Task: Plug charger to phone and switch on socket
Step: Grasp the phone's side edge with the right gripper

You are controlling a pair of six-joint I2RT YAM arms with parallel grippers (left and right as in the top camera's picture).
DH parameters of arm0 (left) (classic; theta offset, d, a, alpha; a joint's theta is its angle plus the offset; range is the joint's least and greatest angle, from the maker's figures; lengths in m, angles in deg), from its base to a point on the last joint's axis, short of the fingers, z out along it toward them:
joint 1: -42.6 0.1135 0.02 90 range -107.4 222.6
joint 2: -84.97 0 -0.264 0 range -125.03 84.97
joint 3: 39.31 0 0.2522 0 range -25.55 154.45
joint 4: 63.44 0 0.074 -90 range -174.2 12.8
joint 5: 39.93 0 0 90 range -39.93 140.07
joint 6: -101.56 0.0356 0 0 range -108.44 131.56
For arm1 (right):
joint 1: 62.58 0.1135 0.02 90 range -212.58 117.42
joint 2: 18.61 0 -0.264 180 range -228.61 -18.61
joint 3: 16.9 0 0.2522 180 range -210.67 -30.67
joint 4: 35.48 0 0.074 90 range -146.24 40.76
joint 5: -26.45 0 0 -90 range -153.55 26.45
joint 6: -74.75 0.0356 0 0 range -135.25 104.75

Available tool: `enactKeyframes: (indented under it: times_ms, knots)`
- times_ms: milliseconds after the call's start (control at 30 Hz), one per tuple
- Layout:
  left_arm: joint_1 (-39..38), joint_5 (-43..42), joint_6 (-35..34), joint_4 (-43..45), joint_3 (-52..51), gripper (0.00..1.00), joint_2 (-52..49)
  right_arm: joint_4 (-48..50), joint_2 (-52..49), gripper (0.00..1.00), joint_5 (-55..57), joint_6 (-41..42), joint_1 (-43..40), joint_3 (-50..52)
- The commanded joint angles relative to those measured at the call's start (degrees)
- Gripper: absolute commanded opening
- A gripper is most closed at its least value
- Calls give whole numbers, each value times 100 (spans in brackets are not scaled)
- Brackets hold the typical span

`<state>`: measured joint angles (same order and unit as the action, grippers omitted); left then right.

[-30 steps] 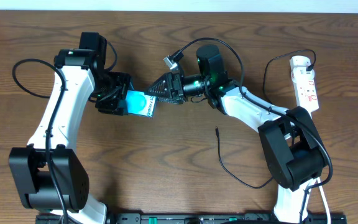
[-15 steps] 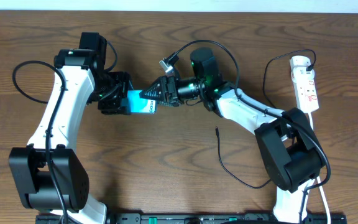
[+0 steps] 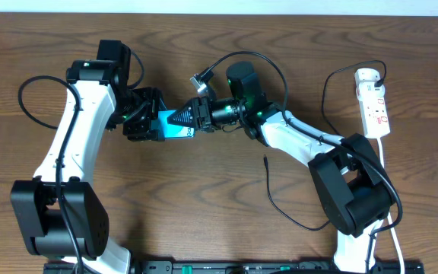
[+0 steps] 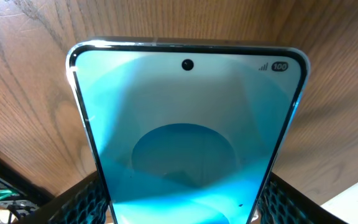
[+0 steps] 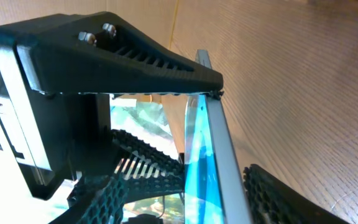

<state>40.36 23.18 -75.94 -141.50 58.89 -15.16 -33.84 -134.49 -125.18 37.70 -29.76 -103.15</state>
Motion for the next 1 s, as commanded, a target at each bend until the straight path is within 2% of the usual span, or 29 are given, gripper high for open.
enactKeyframes:
  times_ms: [0,267,667,800,967]
  knots:
    - [31,-114,-90,-59,15,7,13,2,7,57,22,-74,35,-20]
    - [31,-96,-92,-129,15,7,13,2,7,36,26,-72,35,-20]
    - [28,-96,-87,-221,15,7,13,2,7,35,181,-72,205,-20]
    - [31,-94,-87,-232,15,7,13,-7,7,27,201,-72,216,-20]
    - [28,-87,-79,-234,15,7,13,-133,7,22,227,-74,216,-20]
